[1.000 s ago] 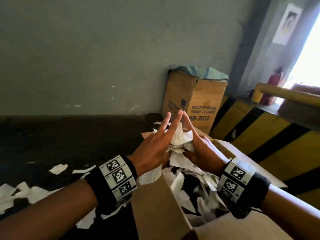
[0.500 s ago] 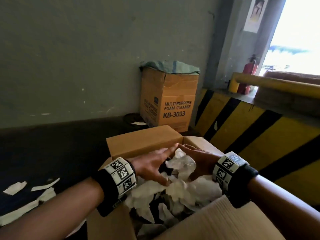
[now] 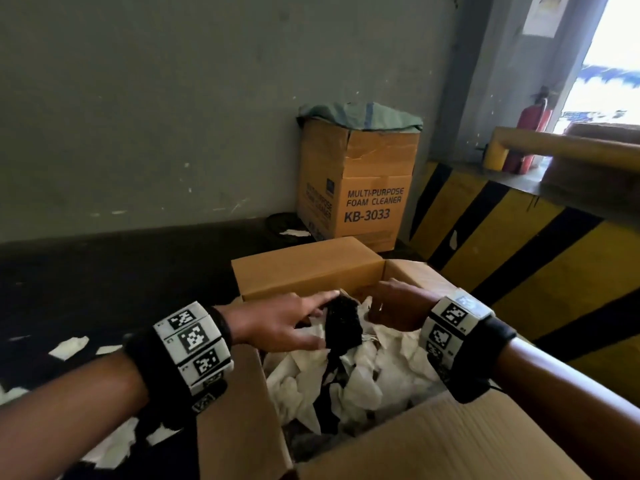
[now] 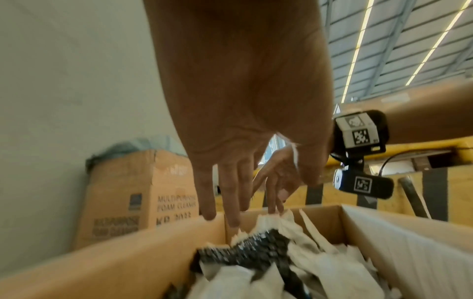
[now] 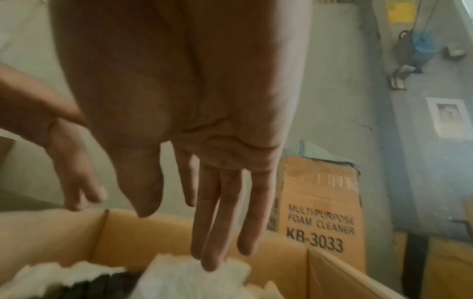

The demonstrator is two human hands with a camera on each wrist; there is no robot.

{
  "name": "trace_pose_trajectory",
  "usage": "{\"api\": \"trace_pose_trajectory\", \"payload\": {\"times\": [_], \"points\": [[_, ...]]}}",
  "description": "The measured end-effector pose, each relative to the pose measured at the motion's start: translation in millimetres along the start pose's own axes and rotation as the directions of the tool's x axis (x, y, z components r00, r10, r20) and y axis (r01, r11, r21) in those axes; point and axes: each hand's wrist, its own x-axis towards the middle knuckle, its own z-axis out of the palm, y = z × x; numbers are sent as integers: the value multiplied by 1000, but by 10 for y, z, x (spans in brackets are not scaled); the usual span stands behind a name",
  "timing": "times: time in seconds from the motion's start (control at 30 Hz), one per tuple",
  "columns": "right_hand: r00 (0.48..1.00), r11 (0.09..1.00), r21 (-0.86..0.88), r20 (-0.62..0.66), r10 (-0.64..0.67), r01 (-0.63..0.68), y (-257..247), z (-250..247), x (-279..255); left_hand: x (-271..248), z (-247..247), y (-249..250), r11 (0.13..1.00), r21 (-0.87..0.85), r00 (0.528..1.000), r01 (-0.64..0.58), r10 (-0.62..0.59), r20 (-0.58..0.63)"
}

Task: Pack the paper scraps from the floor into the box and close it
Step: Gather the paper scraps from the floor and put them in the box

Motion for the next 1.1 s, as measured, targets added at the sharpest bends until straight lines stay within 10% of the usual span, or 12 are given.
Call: {"api": "trace_pose_trajectory", "payload": {"times": [0.23,0.57,0.83,1.1], "points": [[963,964,80,-117,-242,252,-1225,-153,188,-1168,-178,-505,995,-45,935,92,-102,-339],[866,871,74,94,-492,487,-3446,953,790,-3240,701,-2165,897,-120,836,425,-440,-327],[831,970,36,510,-224,240,-3918,2580,635,-4112,1820,-3054,790,-158,788,593,-609,-88],[930,986,141,343,-128,84,-4102,2973,547,-3833,2087,-2968,833,-164,823,529,-550,-141]]}}
